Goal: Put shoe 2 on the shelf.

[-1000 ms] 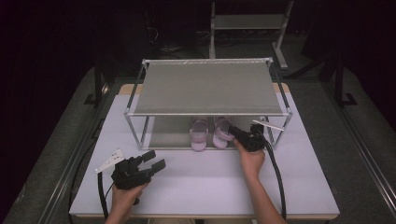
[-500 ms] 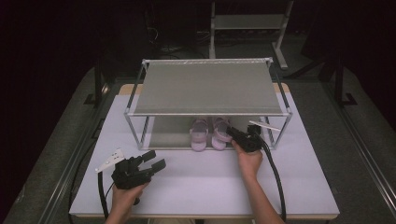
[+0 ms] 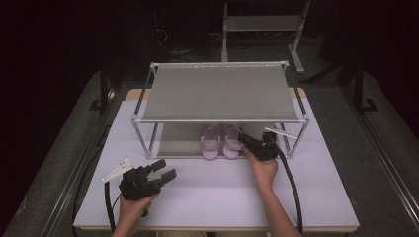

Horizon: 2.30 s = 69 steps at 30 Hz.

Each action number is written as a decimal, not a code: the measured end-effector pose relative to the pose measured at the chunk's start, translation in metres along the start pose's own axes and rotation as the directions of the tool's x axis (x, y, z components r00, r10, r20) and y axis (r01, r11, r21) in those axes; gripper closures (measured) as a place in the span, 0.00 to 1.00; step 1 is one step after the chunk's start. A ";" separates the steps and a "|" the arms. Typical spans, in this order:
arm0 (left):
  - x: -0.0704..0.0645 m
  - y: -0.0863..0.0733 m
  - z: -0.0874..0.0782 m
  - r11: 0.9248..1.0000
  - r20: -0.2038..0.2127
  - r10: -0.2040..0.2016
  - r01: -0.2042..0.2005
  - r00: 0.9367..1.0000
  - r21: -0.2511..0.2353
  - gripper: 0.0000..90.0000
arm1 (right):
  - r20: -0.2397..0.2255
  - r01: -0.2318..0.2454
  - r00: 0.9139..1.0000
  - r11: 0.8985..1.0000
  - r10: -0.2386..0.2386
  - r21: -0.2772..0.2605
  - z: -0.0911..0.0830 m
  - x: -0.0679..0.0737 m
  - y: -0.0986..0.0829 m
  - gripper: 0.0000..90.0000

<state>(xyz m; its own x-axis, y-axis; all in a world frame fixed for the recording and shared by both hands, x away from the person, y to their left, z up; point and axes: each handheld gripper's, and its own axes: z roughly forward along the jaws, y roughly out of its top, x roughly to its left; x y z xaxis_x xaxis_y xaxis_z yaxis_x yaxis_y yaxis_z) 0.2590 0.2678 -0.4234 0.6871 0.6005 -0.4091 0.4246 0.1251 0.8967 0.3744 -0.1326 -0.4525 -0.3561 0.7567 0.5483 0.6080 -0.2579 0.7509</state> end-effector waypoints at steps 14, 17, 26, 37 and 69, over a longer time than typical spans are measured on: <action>0.000 0.000 0.000 1.000 0.002 0.003 -0.003 1.000 0.002 0.32 | -0.031 -0.002 1.000 1.000 0.002 -0.010 -0.009 0.002 0.004 0.80; 0.000 0.000 0.000 1.000 0.001 0.002 -0.002 1.000 0.001 0.32 | -0.026 -0.001 1.000 1.000 0.001 -0.011 -0.012 0.000 0.006 0.81; 0.000 0.000 0.000 1.000 0.001 0.002 -0.002 1.000 0.003 0.32 | -0.012 0.006 1.000 1.000 -0.007 -0.019 -0.017 -0.001 0.008 0.84; 0.000 0.000 0.000 1.000 0.000 0.007 -0.007 1.000 0.006 0.32 | 0.005 0.009 1.000 1.000 -0.009 -0.013 -0.023 -0.005 0.009 0.82; -0.001 -0.001 -0.003 1.000 -0.006 0.010 -0.010 1.000 0.006 0.32 | 0.011 -0.015 1.000 1.000 0.015 0.001 -0.044 -0.022 -0.001 0.73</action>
<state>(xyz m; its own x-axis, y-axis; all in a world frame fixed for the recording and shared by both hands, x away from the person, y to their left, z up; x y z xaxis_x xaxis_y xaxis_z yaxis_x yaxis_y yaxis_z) 0.2561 0.2697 -0.4231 0.6878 0.6062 -0.3994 0.4214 0.1147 0.8996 0.3504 -0.1754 -0.4485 -0.3395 0.7592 0.5553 0.6139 -0.2685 0.7424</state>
